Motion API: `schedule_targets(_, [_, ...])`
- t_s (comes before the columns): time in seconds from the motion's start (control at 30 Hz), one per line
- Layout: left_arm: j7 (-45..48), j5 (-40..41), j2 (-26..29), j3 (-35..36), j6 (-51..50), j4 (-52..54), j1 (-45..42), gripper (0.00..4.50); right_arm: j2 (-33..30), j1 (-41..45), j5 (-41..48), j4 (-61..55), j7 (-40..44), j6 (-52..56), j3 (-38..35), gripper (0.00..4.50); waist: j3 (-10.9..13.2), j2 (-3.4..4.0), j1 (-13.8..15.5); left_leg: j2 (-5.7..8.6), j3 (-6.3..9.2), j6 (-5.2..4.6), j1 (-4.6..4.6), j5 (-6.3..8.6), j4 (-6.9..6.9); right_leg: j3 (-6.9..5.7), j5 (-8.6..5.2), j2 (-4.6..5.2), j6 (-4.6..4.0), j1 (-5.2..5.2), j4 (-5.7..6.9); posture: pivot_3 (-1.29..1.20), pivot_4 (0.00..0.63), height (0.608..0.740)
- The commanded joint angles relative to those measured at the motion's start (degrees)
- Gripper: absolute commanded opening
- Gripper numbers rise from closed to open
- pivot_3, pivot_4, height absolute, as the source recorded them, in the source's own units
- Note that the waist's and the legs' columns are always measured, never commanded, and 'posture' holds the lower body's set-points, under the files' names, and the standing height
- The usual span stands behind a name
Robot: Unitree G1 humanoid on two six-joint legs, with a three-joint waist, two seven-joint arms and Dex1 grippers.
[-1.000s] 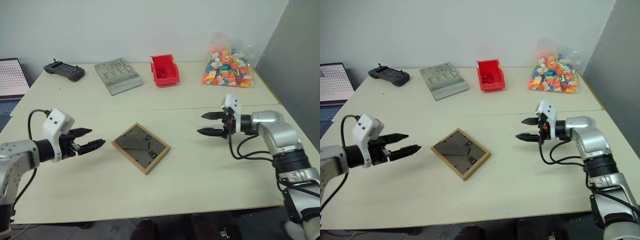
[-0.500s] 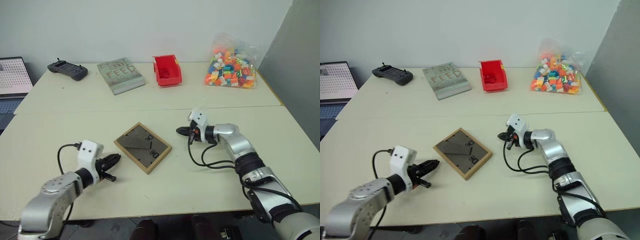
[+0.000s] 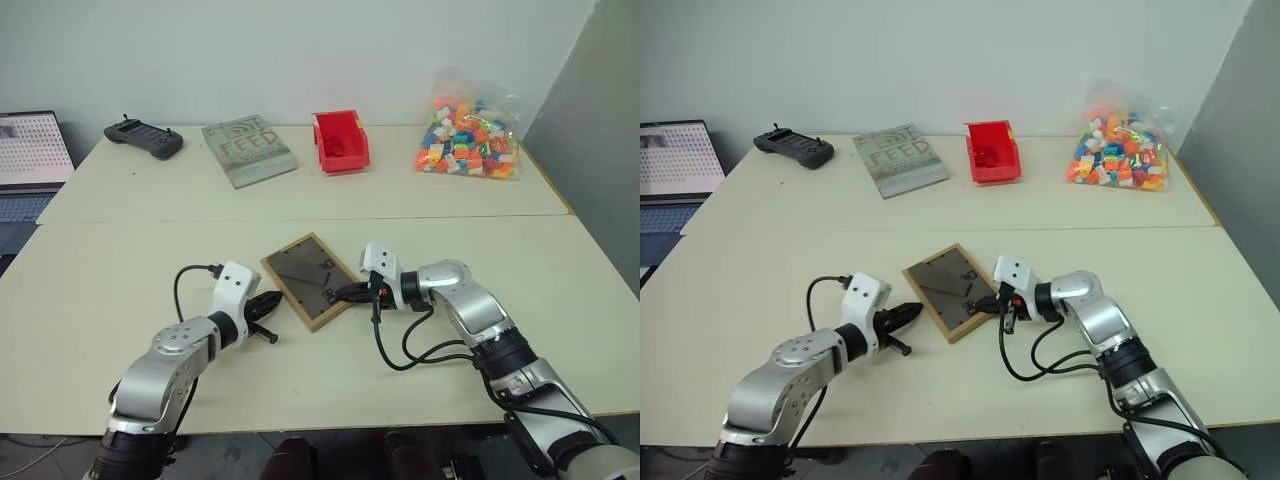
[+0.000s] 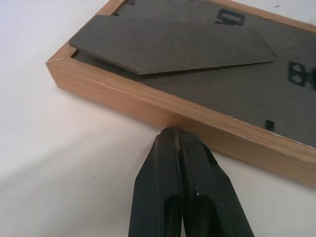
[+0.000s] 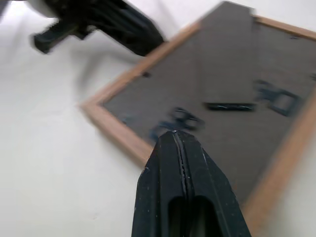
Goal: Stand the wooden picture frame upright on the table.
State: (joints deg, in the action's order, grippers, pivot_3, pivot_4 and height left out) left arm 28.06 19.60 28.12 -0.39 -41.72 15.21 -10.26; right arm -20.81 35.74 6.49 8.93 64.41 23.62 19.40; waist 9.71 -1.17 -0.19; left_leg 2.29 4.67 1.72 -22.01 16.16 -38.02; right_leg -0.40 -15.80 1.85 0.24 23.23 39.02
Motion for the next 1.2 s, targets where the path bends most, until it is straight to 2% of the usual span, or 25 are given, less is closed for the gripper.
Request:
schedule_targets(0.03, [1.2,-1.2,0.0,-1.2,2.1,-1.2,-1.9,0.07,0.4,1.1,2.0,-2.7,-4.6,2.8,-4.5,0.00,0.0,0.00,0.0,0.00,-0.01,0.01,0.00,0.00,0.00,0.01,0.00,0.00,0.00,0.00,0.00,0.00,0.150,0.740])
schedule_targets(0.17, [2.0,-0.8,1.9,1.4,1.7,-1.5,-0.2,0.07,1.3,6.7,-1.8,8.4,-15.8,-1.9,-9.0,0.00,0.0,0.00,-0.3,-0.02,-0.04,0.02,0.04,-0.01,0.02,0.03,0.00,-0.02,0.00,0.02,0.05,0.00,0.150,0.740])
schedule_targets(0.3, [1.4,-0.7,3.2,3.9,0.9,-2.1,1.1,0.07,2.1,9.5,-6.0,17.2,-18.4,-8.0,-6.2,0.00,0.0,-0.01,-0.4,-0.04,-0.04,0.05,0.05,-0.03,0.08,0.02,-0.01,-0.03,-0.01,0.04,0.00,0.00,0.150,0.740])
schedule_targets(0.4, [1.5,-1.5,2.6,2.5,1.7,-3.3,-0.1,0.07,2.8,9.2,-7.6,19.6,-15.8,-10.4,-3.2,0.00,0.0,-0.01,-0.8,-0.04,-0.08,0.04,0.02,-0.02,0.08,0.05,-0.01,-0.03,-0.01,0.04,-0.01,0.00,0.150,0.740])
schedule_targets(0.63, [1.8,-2.7,0.3,-0.3,2.1,-5.7,-4.3,0.07,1.6,7.0,-4.5,12.3,-5.2,-6.8,-1.4,0.00,0.0,-0.01,-0.8,0.00,-0.04,0.02,0.01,-0.02,0.01,0.02,0.00,-0.01,0.00,0.00,0.03,0.00,0.150,0.740])
schedule_targets(0.87, [9.3,-0.2,4.7,-4.6,-2.2,1.5,-1.0,0.07,-3.5,3.3,2.0,-1.4,5.8,2.8,-0.4,0.00,0.0,-0.01,-0.9,-0.02,-0.02,0.02,0.01,-0.01,0.03,0.01,0.00,-0.01,0.00,0.00,0.00,0.00,0.150,0.740])
schedule_targets(1.0, [12.0,0.7,7.3,-5.5,-4.1,4.8,0.7,0.07,-5.0,2.0,2.1,-4.0,6.1,4.6,0.1,0.00,0.0,-0.01,-0.9,-0.01,-0.01,0.00,0.03,0.00,0.05,0.03,-0.01,0.00,0.00,-0.02,-0.03,0.00,0.150,0.740])
schedule_targets(1.17, [16.5,4.9,11.4,-0.5,-7.8,7.3,3.6,0.07,-7.9,3.5,-4.4,4.4,-1.8,-1.4,-2.1,0.00,0.0,0.00,-1.0,-0.02,-0.01,-0.01,0.05,0.00,0.05,0.01,-0.01,-0.01,0.00,-0.02,-0.01,0.00,0.150,0.740])
schedule_targets(1.2, [18.7,5.7,13.8,0.5,-7.7,7.7,4.9,0.07,-8.6,3.5,-5.0,5.5,-2.7,-2.3,-2.6,0.00,0.0,0.00,-1.0,0.00,-0.03,0.01,0.03,-0.01,0.05,0.04,-0.01,0.01,0.00,-0.02,-0.02,0.00,0.150,0.740])
